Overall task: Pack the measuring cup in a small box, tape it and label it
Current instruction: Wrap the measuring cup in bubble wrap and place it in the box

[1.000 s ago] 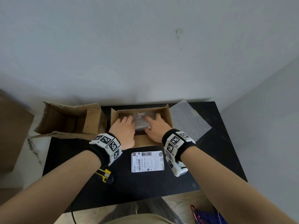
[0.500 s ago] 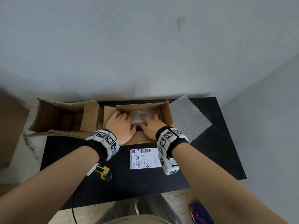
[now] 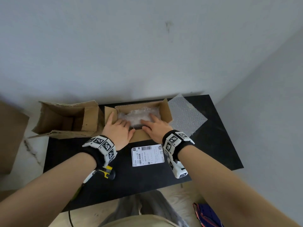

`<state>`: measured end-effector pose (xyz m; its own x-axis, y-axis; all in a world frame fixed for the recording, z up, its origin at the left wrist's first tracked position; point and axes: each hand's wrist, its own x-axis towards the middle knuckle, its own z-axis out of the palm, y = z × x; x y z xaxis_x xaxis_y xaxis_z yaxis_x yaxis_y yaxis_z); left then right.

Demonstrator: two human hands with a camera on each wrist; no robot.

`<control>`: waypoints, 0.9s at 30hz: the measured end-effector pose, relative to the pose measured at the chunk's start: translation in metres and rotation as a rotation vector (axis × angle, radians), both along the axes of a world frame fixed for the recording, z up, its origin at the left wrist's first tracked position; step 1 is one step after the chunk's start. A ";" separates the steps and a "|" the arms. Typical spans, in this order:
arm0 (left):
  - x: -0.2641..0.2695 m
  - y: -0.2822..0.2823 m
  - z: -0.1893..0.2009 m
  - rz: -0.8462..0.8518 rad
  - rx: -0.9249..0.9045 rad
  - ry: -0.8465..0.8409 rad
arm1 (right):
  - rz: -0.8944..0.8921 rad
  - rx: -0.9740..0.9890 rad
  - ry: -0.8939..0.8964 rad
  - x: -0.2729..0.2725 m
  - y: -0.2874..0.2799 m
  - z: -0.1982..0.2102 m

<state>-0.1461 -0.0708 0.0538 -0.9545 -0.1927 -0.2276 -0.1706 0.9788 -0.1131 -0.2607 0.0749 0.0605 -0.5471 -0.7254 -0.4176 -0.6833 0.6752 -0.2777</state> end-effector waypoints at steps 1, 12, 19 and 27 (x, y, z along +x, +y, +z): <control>-0.001 0.001 0.001 0.009 0.018 -0.010 | -0.007 0.000 -0.004 0.001 0.000 0.001; -0.022 0.019 0.048 -0.082 0.177 0.246 | -0.094 -0.258 0.285 0.011 0.033 0.054; -0.056 0.068 0.068 -0.248 0.307 0.381 | -0.230 -0.190 0.313 -0.017 0.090 0.075; -0.097 0.144 0.051 -0.245 0.317 0.319 | -0.214 -0.145 0.244 -0.068 0.144 0.048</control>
<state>-0.2433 0.0734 0.1048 -0.9944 0.0771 0.0720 0.0910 0.9721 0.2161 -0.3290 0.2184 0.1084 -0.7641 -0.6258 -0.1567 -0.5888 0.7758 -0.2268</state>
